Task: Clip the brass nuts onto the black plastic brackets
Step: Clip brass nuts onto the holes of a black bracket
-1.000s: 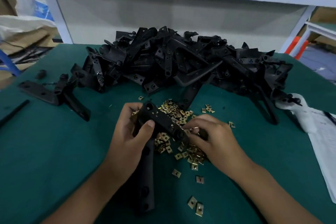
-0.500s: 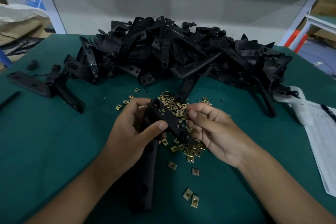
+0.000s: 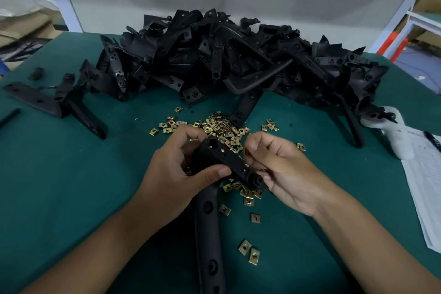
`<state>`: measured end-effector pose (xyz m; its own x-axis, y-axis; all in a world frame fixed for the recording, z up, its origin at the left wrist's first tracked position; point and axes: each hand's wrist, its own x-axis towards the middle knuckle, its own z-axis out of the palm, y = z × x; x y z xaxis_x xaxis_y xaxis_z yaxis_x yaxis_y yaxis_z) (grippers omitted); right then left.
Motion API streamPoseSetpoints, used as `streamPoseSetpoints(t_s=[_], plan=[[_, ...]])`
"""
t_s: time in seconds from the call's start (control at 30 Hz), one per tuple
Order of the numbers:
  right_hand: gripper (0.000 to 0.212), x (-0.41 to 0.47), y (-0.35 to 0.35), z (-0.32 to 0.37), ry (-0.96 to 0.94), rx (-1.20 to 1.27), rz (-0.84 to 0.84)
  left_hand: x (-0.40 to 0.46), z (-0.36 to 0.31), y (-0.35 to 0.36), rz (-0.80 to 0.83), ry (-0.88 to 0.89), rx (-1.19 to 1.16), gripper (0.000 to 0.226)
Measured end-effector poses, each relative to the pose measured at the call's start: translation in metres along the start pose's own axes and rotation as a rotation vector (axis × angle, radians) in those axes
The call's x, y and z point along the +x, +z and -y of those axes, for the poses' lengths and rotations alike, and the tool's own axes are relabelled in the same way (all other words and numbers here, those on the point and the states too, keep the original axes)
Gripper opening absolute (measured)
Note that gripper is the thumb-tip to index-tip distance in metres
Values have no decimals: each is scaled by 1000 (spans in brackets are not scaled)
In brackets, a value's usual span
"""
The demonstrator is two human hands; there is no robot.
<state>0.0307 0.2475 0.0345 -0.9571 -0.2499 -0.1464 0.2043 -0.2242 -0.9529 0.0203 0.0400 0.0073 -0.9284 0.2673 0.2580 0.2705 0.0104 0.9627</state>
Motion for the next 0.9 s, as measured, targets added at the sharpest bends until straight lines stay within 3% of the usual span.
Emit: streamPoseSetpoints(t_s=[0.33,0.9], plan=[[18,0,-7,3,-75,-180,39,1,-1,-1,-29,4,-40,43],[16,-1,-8,3,-129,-271,-1,1,-2,0,-102,5,-29,42]])
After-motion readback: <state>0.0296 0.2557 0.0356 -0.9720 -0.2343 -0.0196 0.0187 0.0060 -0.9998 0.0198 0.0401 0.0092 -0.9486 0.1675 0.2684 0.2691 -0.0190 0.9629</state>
